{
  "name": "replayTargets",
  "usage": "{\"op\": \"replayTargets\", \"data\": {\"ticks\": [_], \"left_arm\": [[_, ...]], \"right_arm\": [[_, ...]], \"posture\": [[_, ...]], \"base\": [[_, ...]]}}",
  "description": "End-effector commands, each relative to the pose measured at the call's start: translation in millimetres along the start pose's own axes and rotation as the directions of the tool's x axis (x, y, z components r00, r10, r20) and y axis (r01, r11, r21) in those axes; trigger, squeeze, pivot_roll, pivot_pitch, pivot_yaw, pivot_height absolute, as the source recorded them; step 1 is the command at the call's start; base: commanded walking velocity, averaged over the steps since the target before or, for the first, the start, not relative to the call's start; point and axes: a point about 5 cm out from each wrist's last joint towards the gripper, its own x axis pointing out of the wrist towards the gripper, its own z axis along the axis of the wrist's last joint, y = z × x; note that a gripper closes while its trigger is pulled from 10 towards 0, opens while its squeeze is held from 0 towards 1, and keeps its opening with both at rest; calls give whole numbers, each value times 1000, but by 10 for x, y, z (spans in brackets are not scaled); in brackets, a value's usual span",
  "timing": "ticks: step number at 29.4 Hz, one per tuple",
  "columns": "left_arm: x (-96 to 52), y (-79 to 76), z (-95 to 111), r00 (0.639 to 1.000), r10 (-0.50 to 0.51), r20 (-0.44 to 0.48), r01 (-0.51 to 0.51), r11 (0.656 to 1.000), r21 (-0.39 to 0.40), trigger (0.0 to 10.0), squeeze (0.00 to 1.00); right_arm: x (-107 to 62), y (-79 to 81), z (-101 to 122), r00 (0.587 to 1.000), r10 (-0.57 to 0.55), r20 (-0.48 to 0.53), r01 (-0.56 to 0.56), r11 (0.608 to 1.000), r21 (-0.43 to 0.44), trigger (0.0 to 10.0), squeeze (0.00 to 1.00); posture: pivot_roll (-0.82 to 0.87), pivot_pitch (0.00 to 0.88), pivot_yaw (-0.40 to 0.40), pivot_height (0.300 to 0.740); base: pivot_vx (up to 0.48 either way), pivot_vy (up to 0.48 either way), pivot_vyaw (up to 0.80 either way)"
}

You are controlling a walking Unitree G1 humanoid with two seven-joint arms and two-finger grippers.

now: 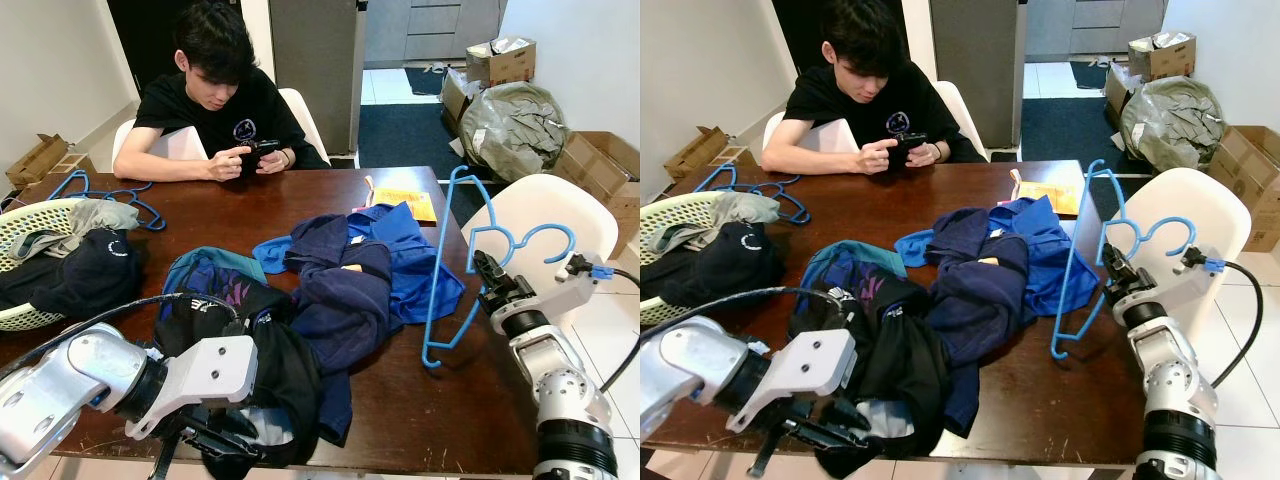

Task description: Hang hanger

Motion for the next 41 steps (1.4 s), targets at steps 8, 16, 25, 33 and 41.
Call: {"op": "replayTargets", "data": {"ticks": [8,16,25,33,41], "left_arm": [[-232,-185,-117,986,-66,-154,55,996,-77,10000,1000],[-143,-299,-348,944,-152,-293,135,988,-80,10000,859],[-80,-188,-528,901,-74,-428,60,997,-45,10000,0],[15,-225,-553,898,-90,-431,63,995,-75,10000,0],[73,-184,-569,894,-51,-445,70,997,26,10000,0]], "right_arm": [[-19,-14,-22,1000,-6,-14,6,1000,15,10000,0],[-14,-14,-16,1000,-7,-18,7,1000,12,10000,0],[-12,-7,-14,1000,-10,-18,10,1000,14,10000,0],[-14,-1,-20,1000,-11,-17,11,1000,23,10000,0],[-15,-2,-18,1000,-12,-12,12,999,31,10000,0]], "posture": [[-34,45,26,740],[-33,50,23,740],[-37,59,31,740],[-39,62,33,740],[-34,64,37,740]], "base": [[0,0,0],[0,0,0],[0,0,0],[0,0,0],[0,0,0]]}}
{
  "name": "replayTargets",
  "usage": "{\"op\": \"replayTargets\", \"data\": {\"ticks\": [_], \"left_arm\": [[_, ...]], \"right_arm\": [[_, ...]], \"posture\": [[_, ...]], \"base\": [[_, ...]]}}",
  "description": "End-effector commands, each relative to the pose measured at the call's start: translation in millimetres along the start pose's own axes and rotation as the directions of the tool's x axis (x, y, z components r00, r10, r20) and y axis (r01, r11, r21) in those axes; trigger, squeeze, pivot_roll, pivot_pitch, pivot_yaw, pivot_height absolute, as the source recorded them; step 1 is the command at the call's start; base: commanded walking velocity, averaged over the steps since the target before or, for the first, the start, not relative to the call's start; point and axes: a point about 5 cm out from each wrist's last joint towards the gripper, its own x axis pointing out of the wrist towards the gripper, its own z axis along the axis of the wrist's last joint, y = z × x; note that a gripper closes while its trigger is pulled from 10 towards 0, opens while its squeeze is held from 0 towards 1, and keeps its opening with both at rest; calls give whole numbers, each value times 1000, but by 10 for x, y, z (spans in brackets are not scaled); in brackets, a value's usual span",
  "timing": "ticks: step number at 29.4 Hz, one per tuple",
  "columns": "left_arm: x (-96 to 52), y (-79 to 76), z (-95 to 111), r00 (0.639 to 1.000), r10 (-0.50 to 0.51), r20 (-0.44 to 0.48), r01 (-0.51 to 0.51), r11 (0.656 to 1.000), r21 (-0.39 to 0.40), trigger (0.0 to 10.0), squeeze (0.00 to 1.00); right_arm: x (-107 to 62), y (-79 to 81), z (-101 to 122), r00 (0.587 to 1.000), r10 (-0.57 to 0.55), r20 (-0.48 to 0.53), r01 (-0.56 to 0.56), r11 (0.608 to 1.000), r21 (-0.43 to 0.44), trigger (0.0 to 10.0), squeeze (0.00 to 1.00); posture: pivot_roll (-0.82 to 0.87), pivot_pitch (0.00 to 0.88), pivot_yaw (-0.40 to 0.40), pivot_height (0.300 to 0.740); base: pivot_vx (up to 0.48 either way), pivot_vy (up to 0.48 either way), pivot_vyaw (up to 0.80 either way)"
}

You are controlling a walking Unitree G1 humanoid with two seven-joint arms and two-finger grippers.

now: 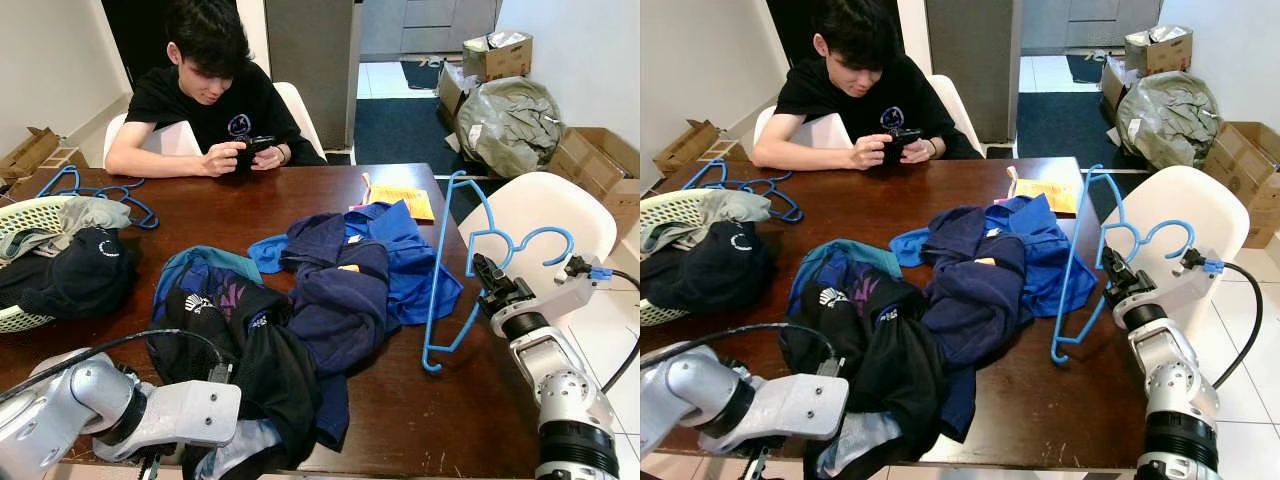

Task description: Hang hanger

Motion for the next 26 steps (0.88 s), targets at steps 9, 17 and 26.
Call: {"op": "replayTargets", "data": {"ticks": [9,17,26], "left_arm": [[-111,102,-138,984,114,-135,-124,990,-67,10000,0],[76,133,-122,982,179,-53,-187,944,-270,10000,0],[386,220,109,934,336,124,-232,830,-507,10000,0]], "right_arm": [[-13,1,9,1000,-2,12,2,1000,25,10000,0],[-18,2,4,1000,-3,14,2,1000,27,10000,0],[-31,-4,-2,1000,-5,19,4,1000,31,10000,0]], "posture": [[-34,67,40,740],[-35,64,50,740],[-30,59,58,740]], "base": [[0,0,0],[0,0,0],[0,0,0]]}}
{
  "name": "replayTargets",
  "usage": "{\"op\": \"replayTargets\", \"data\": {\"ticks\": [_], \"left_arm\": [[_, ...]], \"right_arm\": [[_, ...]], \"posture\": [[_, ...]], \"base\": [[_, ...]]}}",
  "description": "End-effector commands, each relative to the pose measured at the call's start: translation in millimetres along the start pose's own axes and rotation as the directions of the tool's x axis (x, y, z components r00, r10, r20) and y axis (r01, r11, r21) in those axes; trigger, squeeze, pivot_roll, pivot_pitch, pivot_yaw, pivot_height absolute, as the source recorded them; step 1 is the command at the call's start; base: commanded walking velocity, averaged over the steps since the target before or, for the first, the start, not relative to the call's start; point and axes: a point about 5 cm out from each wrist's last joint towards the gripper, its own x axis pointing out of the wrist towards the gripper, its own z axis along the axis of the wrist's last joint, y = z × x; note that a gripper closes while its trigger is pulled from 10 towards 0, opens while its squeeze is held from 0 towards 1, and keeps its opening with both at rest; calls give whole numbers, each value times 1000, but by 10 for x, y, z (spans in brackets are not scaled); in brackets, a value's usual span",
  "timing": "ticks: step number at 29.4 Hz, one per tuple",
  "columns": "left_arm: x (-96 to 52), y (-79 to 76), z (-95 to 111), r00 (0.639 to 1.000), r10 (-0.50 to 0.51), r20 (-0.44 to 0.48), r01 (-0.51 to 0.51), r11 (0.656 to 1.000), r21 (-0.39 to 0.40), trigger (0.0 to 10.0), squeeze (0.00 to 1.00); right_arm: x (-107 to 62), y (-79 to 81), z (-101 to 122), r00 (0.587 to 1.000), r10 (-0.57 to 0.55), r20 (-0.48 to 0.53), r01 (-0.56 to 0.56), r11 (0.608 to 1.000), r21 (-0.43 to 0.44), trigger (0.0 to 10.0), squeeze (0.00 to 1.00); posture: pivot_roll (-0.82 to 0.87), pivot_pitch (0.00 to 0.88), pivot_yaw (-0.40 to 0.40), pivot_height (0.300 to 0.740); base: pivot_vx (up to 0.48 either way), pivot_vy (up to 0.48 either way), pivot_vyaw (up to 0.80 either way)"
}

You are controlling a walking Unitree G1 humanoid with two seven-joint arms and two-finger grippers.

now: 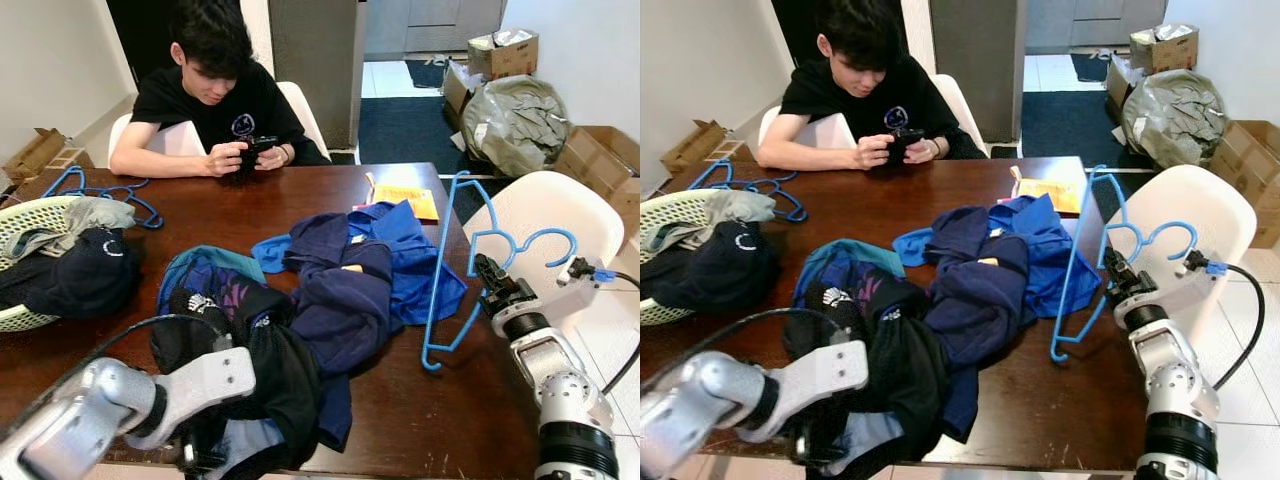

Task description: Hang hanger

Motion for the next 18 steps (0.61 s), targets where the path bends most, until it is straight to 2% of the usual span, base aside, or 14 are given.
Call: {"op": "replayTargets", "data": {"ticks": [1,5,6,7,18], "left_arm": [[81,22,35,994,95,56,-86,985,-148,10000,0],[91,22,21,991,127,45,-117,974,-192,10000,0],[76,20,-3,991,130,27,-122,973,-196,4392,0],[57,20,-17,991,133,13,-128,971,-201,0,0],[-29,-42,-89,992,118,-53,-127,966,-225,0,0]], "right_arm": [[-20,-5,4,1000,-1,12,1,1000,12,10000,0],[-22,-8,4,1000,-2,15,2,1000,18,10000,0],[-24,-11,6,1000,-4,17,3,1000,21,10000,0],[-25,-13,7,1000,-4,18,4,1000,23,10000,0],[-24,-13,11,1000,-6,18,6,1000,28,10000,0]], "posture": [[-29,57,65,740],[-28,56,66,740],[-27,55,69,740],[-27,55,69,740],[-23,62,68,740]], "base": [[0,0,0],[0,0,0],[0,0,0],[0,0,0],[0,0,0]]}}
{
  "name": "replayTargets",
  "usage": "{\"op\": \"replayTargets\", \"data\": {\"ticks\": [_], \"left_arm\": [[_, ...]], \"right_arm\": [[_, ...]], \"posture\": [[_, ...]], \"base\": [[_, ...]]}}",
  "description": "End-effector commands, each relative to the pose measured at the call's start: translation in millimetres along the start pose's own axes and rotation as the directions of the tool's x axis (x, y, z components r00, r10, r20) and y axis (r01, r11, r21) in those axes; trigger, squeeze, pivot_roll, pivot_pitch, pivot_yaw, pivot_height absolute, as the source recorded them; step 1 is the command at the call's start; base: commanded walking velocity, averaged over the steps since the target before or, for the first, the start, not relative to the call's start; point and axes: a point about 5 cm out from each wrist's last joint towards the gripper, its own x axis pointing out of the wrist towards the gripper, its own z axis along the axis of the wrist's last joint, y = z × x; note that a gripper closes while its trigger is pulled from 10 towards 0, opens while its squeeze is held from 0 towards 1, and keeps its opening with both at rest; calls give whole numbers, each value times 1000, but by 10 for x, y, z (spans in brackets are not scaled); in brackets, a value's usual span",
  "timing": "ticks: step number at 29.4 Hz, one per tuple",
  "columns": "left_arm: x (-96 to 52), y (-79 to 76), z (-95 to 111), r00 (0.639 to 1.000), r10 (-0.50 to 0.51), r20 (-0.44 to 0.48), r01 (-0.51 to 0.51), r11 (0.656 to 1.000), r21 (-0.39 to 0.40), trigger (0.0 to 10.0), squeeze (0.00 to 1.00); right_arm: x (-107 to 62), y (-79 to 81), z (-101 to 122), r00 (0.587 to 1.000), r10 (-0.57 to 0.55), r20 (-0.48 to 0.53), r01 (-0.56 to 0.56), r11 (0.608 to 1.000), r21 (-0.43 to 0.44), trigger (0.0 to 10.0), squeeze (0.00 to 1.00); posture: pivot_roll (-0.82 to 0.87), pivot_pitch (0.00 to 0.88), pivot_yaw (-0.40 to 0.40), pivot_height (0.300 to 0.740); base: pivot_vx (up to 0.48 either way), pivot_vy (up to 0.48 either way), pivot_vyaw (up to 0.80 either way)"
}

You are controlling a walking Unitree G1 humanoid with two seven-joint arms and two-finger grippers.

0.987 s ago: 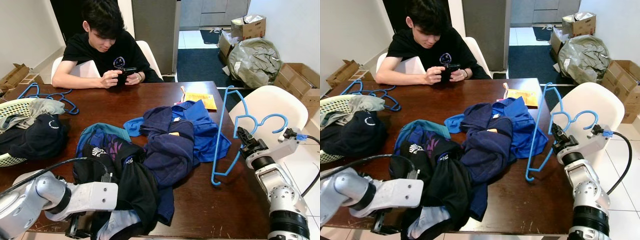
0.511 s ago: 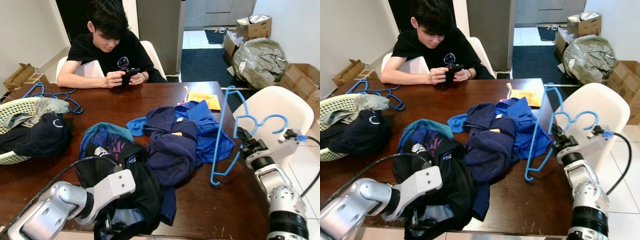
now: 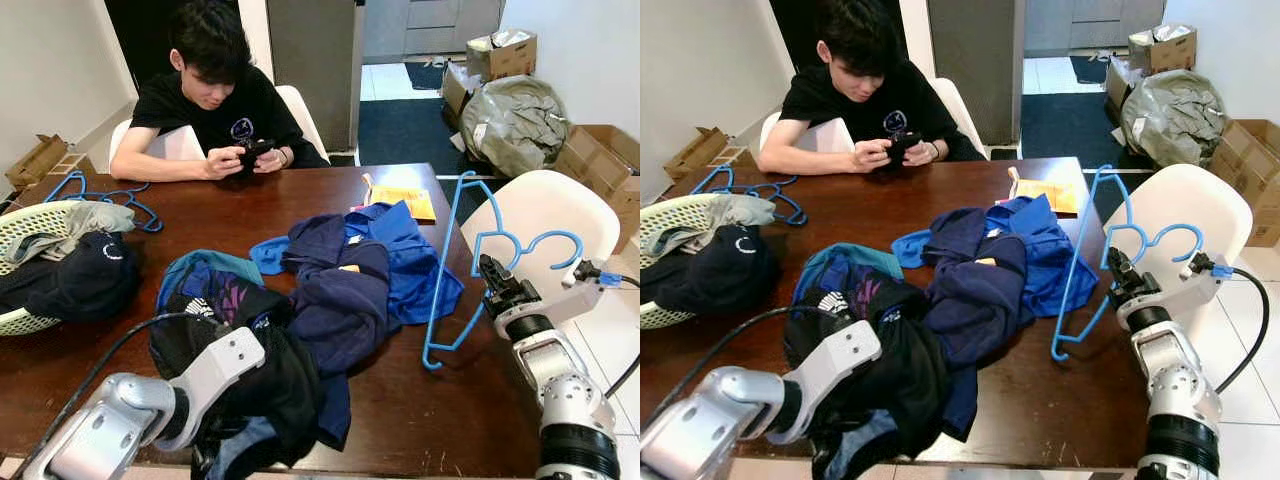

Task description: Hang hanger

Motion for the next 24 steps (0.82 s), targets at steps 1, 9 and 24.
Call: {"op": "replayTargets", "data": {"ticks": [1,9,24], "left_arm": [[-75,-2,-53,999,15,-33,-15,1000,-12,0,0],[-233,48,4,998,64,-27,-64,998,-11,0,0],[-1134,833,884,725,519,453,-548,833,-77,2588,0]], "right_arm": [[-6,11,-12,1000,1,-3,-1,1000,6,10000,0],[-4,10,-13,1000,0,-6,0,1000,9,10000,0],[17,11,-44,1000,1,-6,-1,1000,19,10000,0]], "posture": [[-22,64,68,740],[-16,66,66,740],[-3,46,71,740]], "base": [[0,0,0],[0,0,0],[0,0,0]]}}
